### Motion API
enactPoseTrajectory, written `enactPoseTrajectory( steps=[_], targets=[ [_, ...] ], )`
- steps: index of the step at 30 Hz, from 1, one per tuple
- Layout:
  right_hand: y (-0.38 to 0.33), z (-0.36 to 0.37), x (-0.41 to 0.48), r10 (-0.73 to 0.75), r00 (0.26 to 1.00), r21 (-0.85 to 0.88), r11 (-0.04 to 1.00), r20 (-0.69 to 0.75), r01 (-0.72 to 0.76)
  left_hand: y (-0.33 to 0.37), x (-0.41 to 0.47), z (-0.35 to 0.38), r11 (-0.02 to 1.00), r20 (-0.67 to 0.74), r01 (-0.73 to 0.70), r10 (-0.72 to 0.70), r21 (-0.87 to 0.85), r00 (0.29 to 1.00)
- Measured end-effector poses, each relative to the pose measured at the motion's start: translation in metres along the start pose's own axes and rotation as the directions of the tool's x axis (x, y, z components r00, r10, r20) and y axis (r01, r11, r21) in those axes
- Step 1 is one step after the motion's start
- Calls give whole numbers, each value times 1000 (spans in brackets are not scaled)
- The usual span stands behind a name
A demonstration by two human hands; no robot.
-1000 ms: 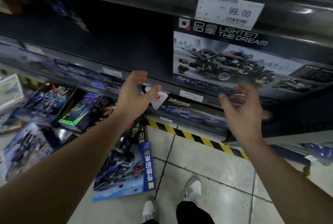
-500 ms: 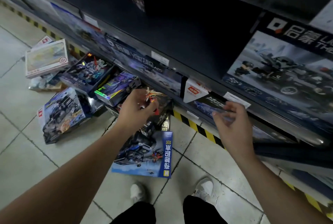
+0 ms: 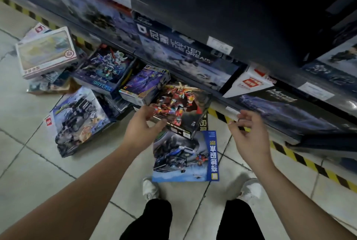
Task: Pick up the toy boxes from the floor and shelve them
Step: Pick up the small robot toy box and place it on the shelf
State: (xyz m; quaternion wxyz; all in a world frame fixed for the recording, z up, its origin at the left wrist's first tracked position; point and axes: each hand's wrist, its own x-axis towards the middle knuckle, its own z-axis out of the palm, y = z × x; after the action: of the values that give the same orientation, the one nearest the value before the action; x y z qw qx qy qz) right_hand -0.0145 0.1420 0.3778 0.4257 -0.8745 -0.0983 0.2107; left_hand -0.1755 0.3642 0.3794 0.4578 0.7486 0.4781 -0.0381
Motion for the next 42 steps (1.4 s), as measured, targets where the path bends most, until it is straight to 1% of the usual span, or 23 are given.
enactPoseTrajectory(
  steps=[3, 6, 11, 19, 25, 33, 36, 38, 42],
  targets=[
    [-8, 32, -21, 46, 999, -4, 999, -27, -46, -25, 7, -21, 998, 38, -23, 21, 51, 999],
    [-4, 56, -37, 84, 996, -26, 996, -15, -84, -43, 14, -30, 995, 83, -37, 29, 91, 996],
    [15, 81, -53, 146, 989, -33, 989, 25, -145, -64, 21, -22, 991, 137, -2, -16, 134, 991],
    [52, 86, -46, 214, 972, -22, 977, 97, -213, -76, 31, 9, 979, 152, 137, -160, 149, 975],
    [93, 98, -25, 276, 951, -44, 961, 140, -272, -85, 61, 41, 964, 139, 250, -260, 84, 956],
    [140, 144, 14, 376, 916, -91, 926, 139, -366, -122, 139, 61, 949, 127, 287, -303, 128, 944],
    [152, 171, 33, 427, 897, -80, 904, 115, -420, -145, 181, 65, 941, 107, 321, -332, 108, 937],
    [159, 192, 46, 453, 886, -80, 891, 101, -447, -163, 208, 68, 935, 117, 336, -349, 114, 930],
    [171, 232, 71, 455, 890, -80, 889, 33, -451, -199, 260, 65, 924, 118, 365, -377, 113, 919]
  ],
)
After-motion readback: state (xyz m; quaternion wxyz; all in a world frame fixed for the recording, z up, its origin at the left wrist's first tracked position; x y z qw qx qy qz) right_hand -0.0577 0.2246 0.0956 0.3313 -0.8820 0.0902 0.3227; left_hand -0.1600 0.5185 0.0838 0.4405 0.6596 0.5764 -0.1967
